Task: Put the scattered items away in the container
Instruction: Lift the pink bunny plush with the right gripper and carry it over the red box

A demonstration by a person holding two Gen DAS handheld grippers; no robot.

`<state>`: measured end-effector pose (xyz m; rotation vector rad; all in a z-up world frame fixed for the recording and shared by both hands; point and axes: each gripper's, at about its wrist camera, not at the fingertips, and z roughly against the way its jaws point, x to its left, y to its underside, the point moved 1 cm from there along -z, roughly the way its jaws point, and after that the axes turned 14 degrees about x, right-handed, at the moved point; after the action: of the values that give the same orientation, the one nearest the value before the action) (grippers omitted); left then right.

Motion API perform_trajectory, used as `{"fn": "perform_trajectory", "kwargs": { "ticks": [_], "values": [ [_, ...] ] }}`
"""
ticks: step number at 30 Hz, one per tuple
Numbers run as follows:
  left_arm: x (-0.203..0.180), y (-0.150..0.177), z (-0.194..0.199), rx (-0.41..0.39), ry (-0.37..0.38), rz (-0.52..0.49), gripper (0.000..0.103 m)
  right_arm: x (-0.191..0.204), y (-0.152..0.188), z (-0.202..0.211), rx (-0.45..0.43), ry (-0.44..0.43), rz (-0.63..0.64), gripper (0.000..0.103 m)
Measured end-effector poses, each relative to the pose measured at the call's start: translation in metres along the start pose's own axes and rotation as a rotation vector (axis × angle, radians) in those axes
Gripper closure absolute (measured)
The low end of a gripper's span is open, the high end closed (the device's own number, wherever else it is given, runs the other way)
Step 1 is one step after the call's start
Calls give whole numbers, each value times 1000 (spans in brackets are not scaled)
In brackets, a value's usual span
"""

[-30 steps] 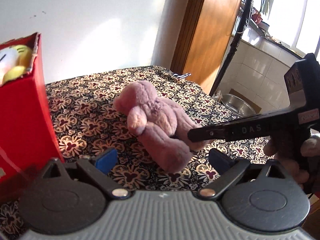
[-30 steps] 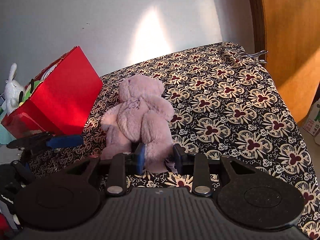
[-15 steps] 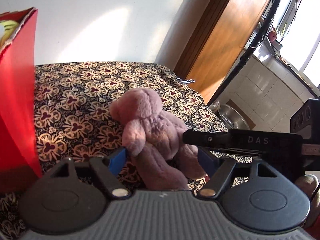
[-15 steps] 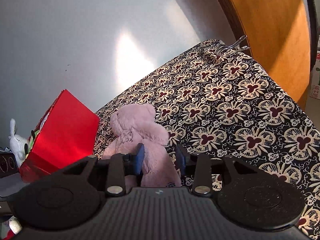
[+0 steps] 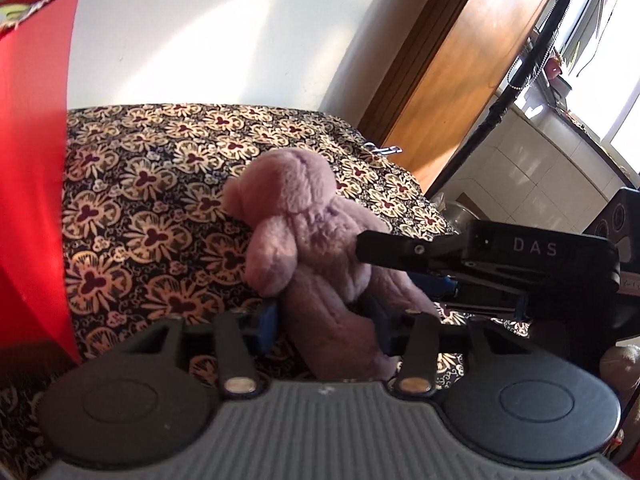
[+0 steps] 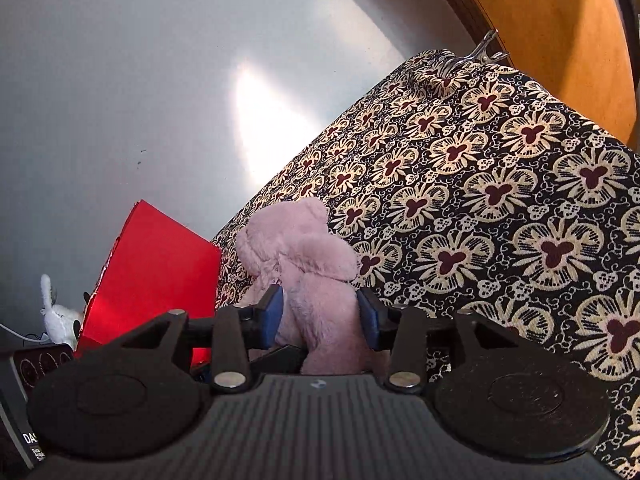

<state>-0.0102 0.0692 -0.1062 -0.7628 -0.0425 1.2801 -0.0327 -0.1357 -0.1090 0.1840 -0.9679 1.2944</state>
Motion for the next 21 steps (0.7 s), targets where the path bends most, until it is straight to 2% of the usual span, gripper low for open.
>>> {"fn": "perform_trajectory", "kwargs": {
  "ticks": [3, 6, 13, 17, 21],
  "values": [
    [-11, 6, 2, -2, -47, -55, 54, 5, 13, 5, 16, 17, 31, 61],
    [-20, 17, 8, -5, -62, -94, 55, 5, 24, 13, 25, 13, 17, 62],
    [-31, 44, 23, 1, -73, -133, 56, 9, 55, 25, 46, 9, -19, 62],
    [-33, 61, 37, 0, -94, -162, 56, 24, 70, 26, 60, 30, 26, 62],
    [-31, 77, 58, -15, -123, -173, 56, 39, 81, 22, 75, 10, 48, 61]
  ]
}}
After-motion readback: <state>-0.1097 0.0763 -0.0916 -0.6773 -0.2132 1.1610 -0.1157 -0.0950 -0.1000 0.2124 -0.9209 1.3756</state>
